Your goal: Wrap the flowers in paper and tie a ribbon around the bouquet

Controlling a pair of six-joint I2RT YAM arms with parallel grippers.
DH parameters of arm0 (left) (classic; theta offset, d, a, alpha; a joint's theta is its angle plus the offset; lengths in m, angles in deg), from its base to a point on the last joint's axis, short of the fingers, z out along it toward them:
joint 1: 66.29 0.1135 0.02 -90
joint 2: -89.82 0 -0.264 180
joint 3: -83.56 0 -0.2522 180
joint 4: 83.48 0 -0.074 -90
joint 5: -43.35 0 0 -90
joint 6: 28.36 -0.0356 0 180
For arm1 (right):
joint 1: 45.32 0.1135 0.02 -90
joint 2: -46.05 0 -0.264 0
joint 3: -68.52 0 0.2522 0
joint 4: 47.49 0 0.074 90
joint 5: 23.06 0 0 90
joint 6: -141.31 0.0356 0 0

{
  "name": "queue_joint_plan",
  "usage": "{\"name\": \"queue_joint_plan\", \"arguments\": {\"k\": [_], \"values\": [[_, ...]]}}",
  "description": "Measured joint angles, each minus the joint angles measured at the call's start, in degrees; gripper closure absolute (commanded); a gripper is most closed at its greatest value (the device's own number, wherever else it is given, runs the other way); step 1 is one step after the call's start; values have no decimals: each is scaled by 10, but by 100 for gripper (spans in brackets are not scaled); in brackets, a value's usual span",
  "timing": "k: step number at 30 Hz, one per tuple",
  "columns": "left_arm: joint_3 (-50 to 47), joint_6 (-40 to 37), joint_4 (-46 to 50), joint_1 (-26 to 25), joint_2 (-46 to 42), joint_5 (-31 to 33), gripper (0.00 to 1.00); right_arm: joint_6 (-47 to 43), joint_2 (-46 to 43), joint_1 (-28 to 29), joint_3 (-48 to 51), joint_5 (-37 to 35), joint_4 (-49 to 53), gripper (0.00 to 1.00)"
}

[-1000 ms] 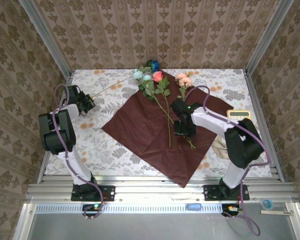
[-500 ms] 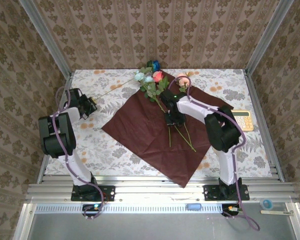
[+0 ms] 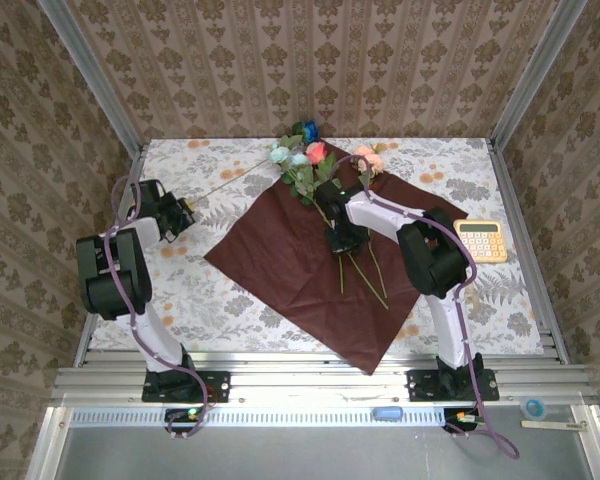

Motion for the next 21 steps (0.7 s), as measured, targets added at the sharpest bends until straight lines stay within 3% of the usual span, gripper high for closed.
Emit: {"name": "queue_joint_plan", "arguments": {"k": [4,9,21], "values": [[-7,-3,0,0,-4,-1,100,-22,-2,7,0,-9,-7,100],[-23,-5,0,0,-11,-1,100,-42,-30,20,2,-21,-19,100],[-52,-6,-1,-1,-12,0,100,-42,-247,39,104,-43,-114,100]]}}
